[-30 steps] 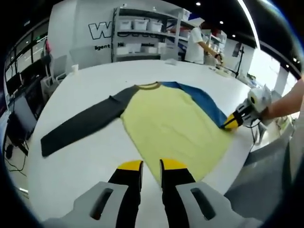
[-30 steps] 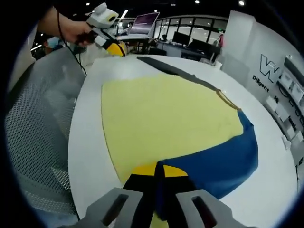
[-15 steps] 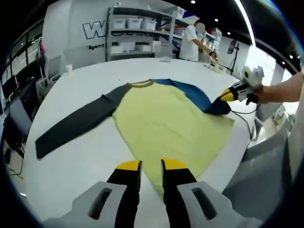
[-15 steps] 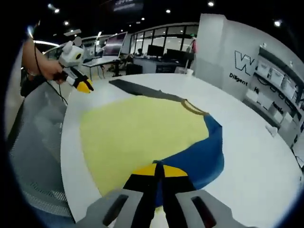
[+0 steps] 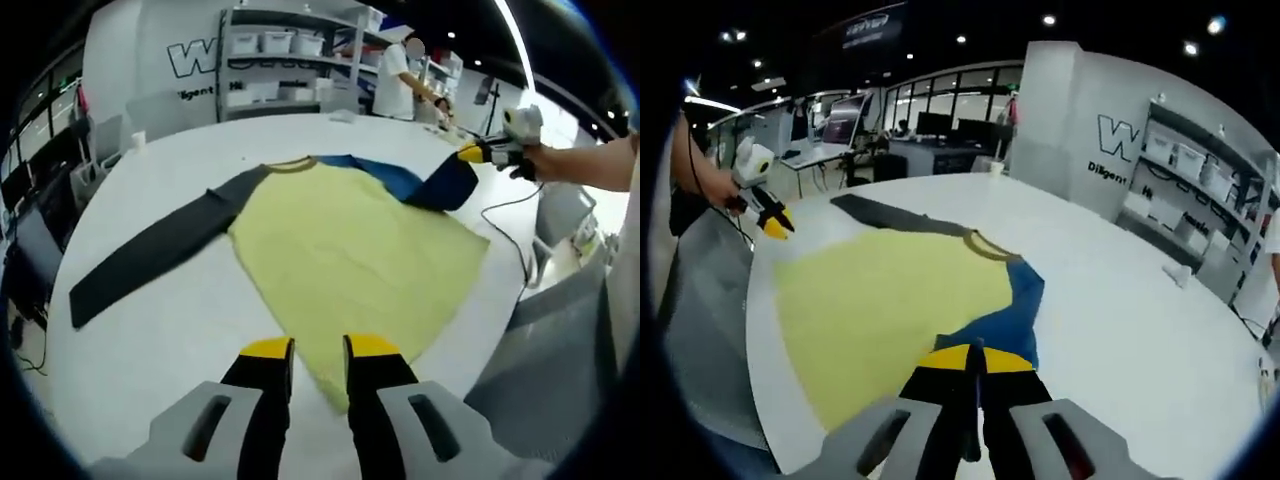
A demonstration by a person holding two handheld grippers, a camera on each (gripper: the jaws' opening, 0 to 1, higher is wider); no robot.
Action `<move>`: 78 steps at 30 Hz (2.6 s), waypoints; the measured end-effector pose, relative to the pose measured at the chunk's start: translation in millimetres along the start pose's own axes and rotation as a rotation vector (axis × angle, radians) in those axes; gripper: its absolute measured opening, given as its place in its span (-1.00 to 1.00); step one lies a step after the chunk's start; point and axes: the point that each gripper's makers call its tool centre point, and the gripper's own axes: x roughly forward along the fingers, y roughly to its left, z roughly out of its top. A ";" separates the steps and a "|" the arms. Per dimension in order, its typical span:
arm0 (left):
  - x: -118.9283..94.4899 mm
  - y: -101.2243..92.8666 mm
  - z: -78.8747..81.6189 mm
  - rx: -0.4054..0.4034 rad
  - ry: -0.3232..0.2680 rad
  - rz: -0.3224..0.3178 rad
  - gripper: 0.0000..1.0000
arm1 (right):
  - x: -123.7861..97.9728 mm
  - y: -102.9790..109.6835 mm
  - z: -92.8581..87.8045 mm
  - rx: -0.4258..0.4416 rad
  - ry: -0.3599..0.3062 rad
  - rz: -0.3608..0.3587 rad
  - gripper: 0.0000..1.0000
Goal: Fold the garment on the visible template until the final outline fits inside the template.
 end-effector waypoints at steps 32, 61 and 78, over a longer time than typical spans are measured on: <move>8.0 -16.8 -12.1 0.033 0.059 -0.020 -0.45 | -44.3 -143.4 -3.9 0.146 -0.040 -0.262 -1.00; 17.3 -20.0 -22.7 0.021 0.113 -0.012 -0.36 | -43.3 -237.2 -45.6 0.219 0.036 -0.372 -1.00; 21.9 -28.0 -26.7 0.027 0.137 -0.018 -0.33 | -30.0 -248.4 -99.7 0.258 0.159 -0.373 -1.00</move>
